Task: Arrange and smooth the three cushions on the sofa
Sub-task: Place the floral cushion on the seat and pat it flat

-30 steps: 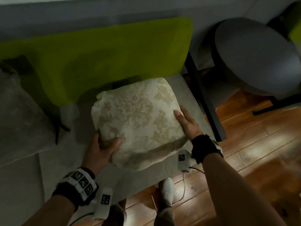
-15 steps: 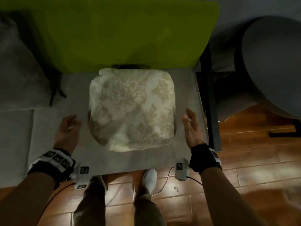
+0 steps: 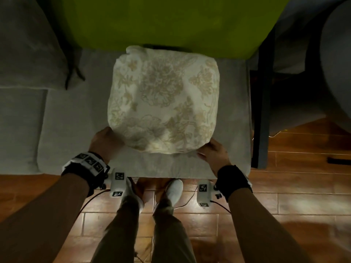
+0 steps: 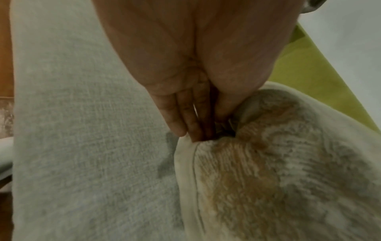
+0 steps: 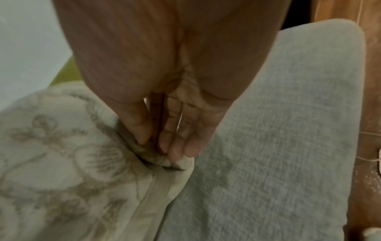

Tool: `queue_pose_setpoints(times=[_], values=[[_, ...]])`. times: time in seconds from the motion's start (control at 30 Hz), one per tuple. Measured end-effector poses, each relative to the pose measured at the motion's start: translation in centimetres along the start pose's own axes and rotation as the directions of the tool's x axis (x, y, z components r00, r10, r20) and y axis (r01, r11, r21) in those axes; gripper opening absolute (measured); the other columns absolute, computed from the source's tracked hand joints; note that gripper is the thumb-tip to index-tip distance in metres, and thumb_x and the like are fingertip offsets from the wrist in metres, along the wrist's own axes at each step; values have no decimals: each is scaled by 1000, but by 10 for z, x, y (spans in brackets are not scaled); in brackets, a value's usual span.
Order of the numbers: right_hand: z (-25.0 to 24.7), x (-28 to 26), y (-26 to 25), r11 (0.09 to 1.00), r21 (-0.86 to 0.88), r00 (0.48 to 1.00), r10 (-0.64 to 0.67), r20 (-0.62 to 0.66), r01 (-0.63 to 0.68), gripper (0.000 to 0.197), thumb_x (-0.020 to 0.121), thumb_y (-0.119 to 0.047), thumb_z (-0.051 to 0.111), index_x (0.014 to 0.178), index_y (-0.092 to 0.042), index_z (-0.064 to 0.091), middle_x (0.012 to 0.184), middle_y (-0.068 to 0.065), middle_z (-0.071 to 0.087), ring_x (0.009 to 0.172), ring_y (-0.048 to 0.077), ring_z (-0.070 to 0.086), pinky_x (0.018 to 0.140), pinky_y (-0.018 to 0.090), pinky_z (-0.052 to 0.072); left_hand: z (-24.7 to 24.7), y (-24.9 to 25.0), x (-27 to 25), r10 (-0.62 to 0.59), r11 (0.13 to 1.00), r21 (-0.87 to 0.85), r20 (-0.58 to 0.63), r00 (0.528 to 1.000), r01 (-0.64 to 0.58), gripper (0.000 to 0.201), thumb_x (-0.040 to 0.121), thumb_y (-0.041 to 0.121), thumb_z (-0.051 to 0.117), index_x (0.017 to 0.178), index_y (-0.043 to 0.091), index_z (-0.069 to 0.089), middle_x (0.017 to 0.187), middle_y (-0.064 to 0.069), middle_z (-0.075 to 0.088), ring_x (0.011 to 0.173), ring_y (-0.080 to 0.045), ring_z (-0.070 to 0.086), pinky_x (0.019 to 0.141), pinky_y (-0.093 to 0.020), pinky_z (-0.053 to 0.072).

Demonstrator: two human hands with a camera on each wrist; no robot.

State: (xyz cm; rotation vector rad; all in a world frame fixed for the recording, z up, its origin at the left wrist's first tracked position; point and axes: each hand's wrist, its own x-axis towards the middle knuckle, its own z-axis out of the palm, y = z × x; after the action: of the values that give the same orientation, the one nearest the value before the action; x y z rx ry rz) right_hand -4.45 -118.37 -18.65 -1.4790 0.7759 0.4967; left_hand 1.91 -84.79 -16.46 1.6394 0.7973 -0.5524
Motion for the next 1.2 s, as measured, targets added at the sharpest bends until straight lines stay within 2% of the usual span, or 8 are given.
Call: queue_pose_setpoints(times=[0.17,0.3,0.43,0.6,0.77,0.93,1.0,1.2], values=[[12,11,5,950,-304,998,64,-15,-65,31,90,-17,70,121,-13,67,112,8,73,98,22,70,95,48,58,3,2,2,-66,998,-3,138,988,67,23,99,8,51,113,20,64,116,-9,70,105,-26,67,98,-47,52],[22,3,5,990,124,977,-40,-210,67,25,92,-19,65,113,-34,66,120,0,69,109,17,67,92,40,59,-3,7,8,-13,997,-68,150,989,23,30,99,16,54,121,35,64,113,-4,74,96,-24,72,87,-42,55],[28,0,-3,924,370,994,-73,-87,101,47,87,-10,76,127,-25,56,134,1,62,121,21,65,95,44,58,-3,19,11,-13,995,-94,138,990,27,29,96,6,57,110,29,67,112,-2,73,97,-19,70,84,-37,56],[21,18,-15,989,-22,977,-151,-154,149,49,73,-29,83,120,-32,68,112,-4,76,105,20,72,88,49,61,3,22,21,-137,984,119,56,989,130,19,95,-3,56,110,7,62,100,-14,69,88,-30,66,95,-51,53],[-23,12,-8,962,-244,944,-190,-269,124,40,79,-13,81,114,-27,66,104,2,71,97,21,69,73,32,58,9,29,20,-100,985,146,55,993,91,24,98,-8,40,99,12,53,86,-7,56,73,-16,56,73,-31,52],[-62,9,15,914,-405,978,-59,-199,-27,18,83,-22,79,98,-28,70,90,-3,73,95,28,71,78,35,55,10,22,6,-116,991,84,166,979,103,27,96,-6,50,110,13,62,110,-11,66,98,-28,64,81,-37,56],[-67,9,16,879,-476,986,-56,-159,-27,11,84,-31,76,92,-28,69,91,-1,73,92,28,70,83,44,59,8,19,-2,-121,992,-6,144,982,123,32,98,1,50,127,13,58,103,-5,67,92,-27,66,77,-39,55],[-76,-5,16,992,-123,998,-5,-60,-3,18,86,-17,75,100,-29,74,109,2,72,107,31,68,81,46,58,-45,-8,-19,-165,952,-287,-182,969,108,14,90,-1,58,90,11,52,116,-23,64,91,-32,68,69,-40,58]])
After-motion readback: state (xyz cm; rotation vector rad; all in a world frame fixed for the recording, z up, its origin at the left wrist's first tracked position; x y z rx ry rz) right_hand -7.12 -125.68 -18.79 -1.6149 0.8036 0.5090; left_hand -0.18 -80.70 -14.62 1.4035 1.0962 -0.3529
